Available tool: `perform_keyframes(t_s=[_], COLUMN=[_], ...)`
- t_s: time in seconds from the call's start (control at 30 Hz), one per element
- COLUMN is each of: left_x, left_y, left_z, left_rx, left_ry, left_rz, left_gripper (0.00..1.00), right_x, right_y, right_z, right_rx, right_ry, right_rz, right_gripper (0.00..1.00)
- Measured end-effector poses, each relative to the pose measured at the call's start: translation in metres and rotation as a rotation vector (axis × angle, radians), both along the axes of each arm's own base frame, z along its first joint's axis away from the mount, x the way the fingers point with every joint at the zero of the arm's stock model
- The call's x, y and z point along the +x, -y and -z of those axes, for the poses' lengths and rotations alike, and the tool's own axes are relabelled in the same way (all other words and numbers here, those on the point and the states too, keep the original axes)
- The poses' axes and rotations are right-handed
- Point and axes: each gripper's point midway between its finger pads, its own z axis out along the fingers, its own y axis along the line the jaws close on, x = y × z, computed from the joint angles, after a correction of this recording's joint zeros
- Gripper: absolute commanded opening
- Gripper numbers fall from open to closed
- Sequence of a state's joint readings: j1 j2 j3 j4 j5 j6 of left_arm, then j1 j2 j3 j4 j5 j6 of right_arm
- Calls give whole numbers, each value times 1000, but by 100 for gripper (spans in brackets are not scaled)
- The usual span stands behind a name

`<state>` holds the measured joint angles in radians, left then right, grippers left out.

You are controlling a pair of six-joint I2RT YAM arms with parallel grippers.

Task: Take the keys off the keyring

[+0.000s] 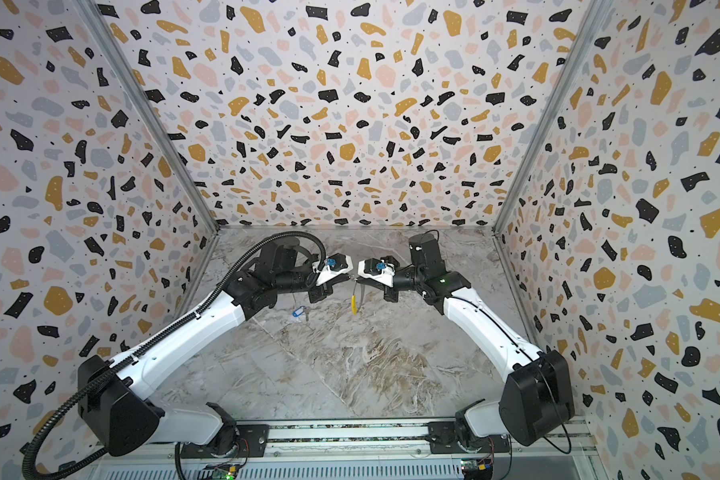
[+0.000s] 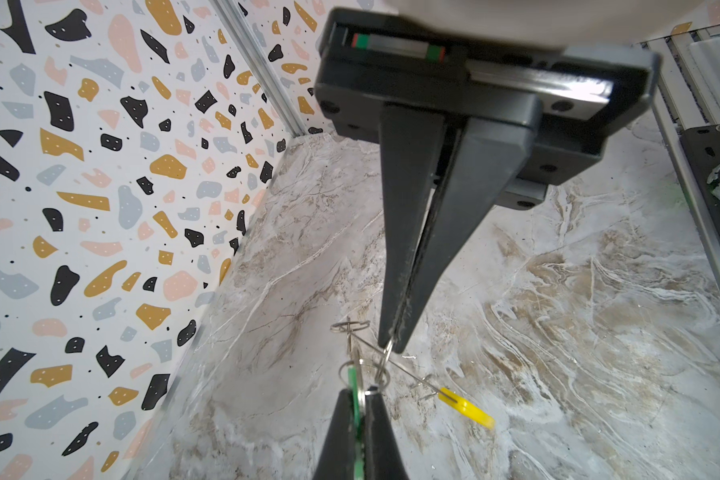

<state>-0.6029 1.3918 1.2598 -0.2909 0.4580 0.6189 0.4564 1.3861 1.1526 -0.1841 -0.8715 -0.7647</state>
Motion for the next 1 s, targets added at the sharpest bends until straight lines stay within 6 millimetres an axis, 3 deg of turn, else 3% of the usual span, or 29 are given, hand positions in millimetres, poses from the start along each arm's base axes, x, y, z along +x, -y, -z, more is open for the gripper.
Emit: perform_keyframes(t_s=[0.2, 1.0], left_x=[3, 1], left_y=[-1, 9], left_z=[6, -3], left_rx=[11, -17], left_ry=[-25, -88], left_rz=[-3, 63], left_gripper=[0, 0], right_x=[-4, 1], right_y=[-1, 0], right_z=[0, -3], right_rx=[6, -12], right_ry=[-6, 12], right_rz=[-19, -12], right_gripper=[0, 0])
